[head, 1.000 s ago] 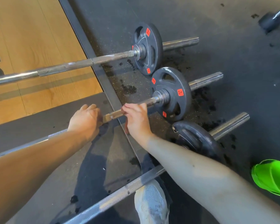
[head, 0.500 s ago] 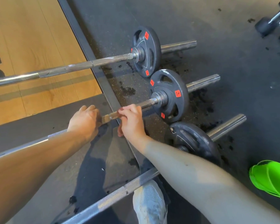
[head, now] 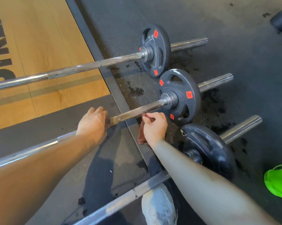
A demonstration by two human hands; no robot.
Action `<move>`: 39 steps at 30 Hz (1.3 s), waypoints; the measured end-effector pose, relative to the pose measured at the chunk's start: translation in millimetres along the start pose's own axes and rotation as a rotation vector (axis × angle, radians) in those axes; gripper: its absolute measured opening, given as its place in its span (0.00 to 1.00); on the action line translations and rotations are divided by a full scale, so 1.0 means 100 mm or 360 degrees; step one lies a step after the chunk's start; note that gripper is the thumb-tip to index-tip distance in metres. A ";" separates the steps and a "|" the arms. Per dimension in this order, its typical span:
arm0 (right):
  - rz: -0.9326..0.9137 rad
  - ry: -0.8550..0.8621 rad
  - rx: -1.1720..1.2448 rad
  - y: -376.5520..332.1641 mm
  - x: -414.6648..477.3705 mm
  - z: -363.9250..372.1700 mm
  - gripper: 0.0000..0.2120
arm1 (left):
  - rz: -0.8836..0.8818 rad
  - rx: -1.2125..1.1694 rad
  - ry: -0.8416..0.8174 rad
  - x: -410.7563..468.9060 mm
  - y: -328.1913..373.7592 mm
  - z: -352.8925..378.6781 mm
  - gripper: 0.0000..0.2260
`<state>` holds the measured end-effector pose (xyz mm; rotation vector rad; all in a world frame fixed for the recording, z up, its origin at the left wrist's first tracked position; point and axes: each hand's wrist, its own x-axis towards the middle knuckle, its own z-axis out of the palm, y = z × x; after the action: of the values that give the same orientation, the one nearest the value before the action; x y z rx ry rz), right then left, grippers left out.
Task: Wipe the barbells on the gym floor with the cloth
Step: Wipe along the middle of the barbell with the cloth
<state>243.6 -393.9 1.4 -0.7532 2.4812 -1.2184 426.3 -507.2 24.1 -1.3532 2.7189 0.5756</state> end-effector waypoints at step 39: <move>-0.0427 -0.0061 -0.0260 0.11 0.59 -0.04 0.11 | 0.0031 0.0038 -0.0010 -0.01 -0.02 0.05 0.08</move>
<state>189.5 -418.9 -6.6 -1.1725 2.5318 -1.0788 427.3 -506.0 19.5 -1.3187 2.7283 0.5455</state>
